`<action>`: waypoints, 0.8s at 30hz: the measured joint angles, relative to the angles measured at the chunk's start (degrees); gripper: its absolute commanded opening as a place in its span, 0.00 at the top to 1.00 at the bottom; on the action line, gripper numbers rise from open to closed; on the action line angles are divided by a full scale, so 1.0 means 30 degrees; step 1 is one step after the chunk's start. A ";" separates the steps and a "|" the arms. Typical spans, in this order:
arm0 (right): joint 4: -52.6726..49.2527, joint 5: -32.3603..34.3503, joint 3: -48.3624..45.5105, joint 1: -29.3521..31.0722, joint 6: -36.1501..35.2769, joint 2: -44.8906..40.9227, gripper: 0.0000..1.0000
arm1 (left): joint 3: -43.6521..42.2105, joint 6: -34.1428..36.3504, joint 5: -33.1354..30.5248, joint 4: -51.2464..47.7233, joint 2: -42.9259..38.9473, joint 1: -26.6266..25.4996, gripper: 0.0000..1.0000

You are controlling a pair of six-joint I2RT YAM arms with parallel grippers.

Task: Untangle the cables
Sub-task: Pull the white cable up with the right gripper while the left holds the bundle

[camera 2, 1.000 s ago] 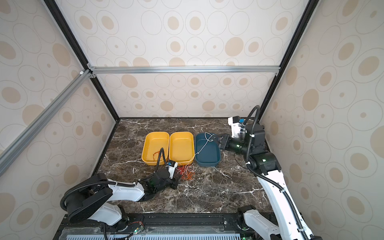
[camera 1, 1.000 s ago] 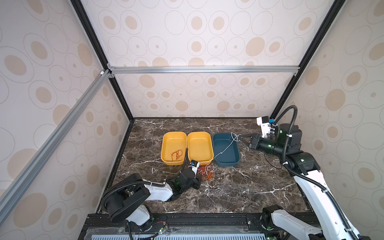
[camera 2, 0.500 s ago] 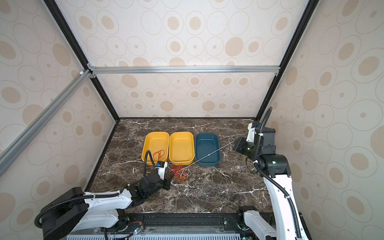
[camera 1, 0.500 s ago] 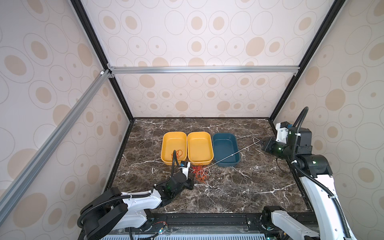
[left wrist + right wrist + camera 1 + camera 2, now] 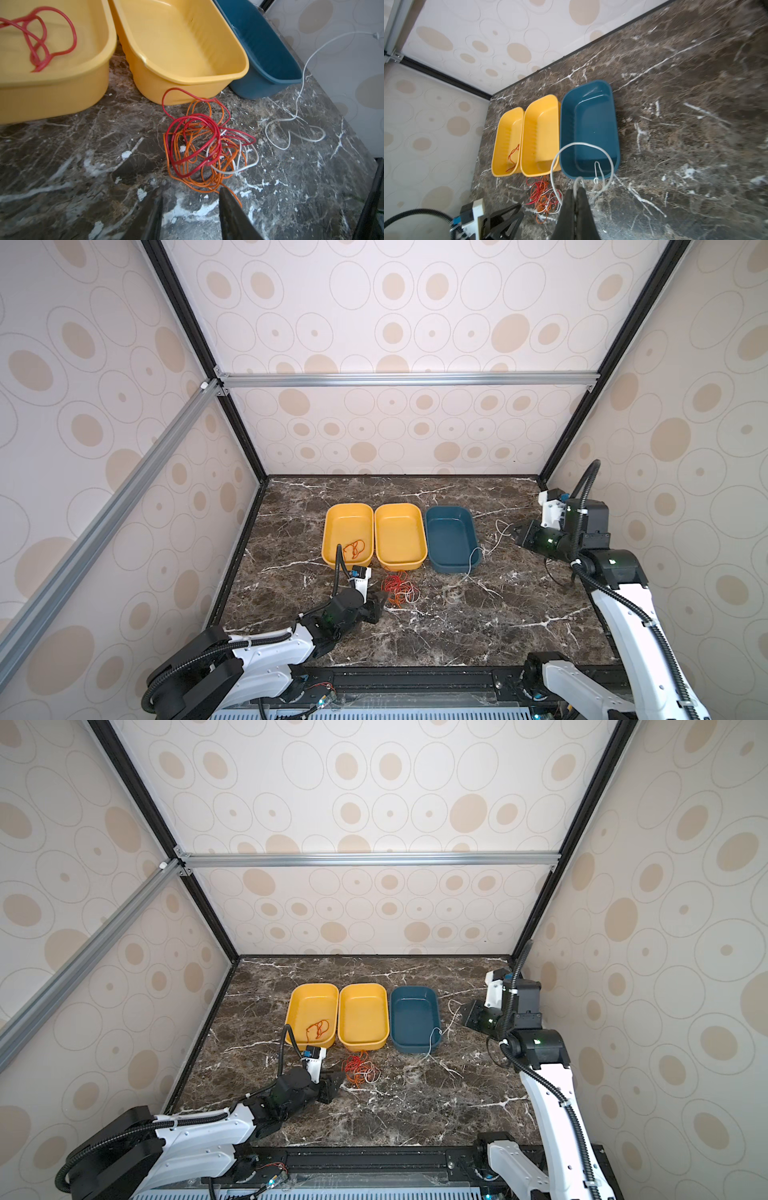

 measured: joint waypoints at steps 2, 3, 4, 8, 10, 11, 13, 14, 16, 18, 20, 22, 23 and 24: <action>0.0160 -0.0816 -0.0517 0.0335 0.0117 0.0270 1.00 | 0.0073 0.0087 0.0284 -0.0036 0.0277 0.0000 0.39; 0.0189 -0.1209 -0.0656 0.0495 0.0153 0.0357 1.00 | 0.0219 0.0153 0.0481 -0.0066 0.0495 0.0000 0.37; 0.0211 -0.1515 -0.0692 0.0590 0.0197 0.0364 1.00 | 0.0415 0.0233 0.0685 -0.0080 0.0729 0.0000 0.37; 0.0437 -0.2681 -0.0488 0.0721 0.0270 0.0240 0.99 | 0.2237 0.0736 0.1566 -0.0284 0.2324 0.0000 0.35; 0.0401 -0.3111 -0.0029 0.0736 0.0262 0.0240 0.99 | 0.3519 0.1071 0.1851 -0.0583 0.3264 -0.0007 0.34; 0.0357 -0.3337 0.0262 0.0758 0.0262 0.0240 0.99 | 0.4000 0.1202 0.1916 -0.0721 0.3628 -0.0015 0.34; 0.0233 -0.3774 0.1122 0.0787 0.0262 0.0240 0.99 | 0.5049 0.1559 0.2011 -0.1064 0.4422 -0.0044 0.34; 0.0182 -0.3949 0.1537 0.0787 0.0262 0.0240 0.99 | 0.5348 0.1676 0.2018 -0.1129 0.4736 -0.0058 0.33; 0.0124 -0.4299 0.2594 0.0787 0.0262 0.0240 0.98 | 0.5843 0.1880 0.2033 -0.1231 0.5464 -0.0058 0.34; 0.0138 -0.4590 0.3585 0.0787 0.0262 0.0240 0.98 | 0.6040 0.1974 0.2084 -0.1297 0.6193 -0.0087 0.35; 0.0160 -0.4779 0.4517 0.0787 0.0262 0.0328 0.98 | 0.6047 0.2025 0.2127 -0.1406 0.6892 -0.0124 0.36; 0.0211 -0.4896 0.5479 0.0794 0.0262 0.0619 0.98 | 0.6047 0.2025 0.2171 -0.1610 0.7512 -0.0124 0.38; 0.0262 -0.4896 0.5938 0.0794 0.0262 0.0860 0.98 | 0.6047 0.2025 0.2200 -0.1690 0.7715 -0.0124 0.39; 0.0313 -0.4881 0.6441 0.0794 0.0262 0.1158 0.98 | 0.6062 0.2018 0.2237 -0.1800 0.7898 -0.0124 0.41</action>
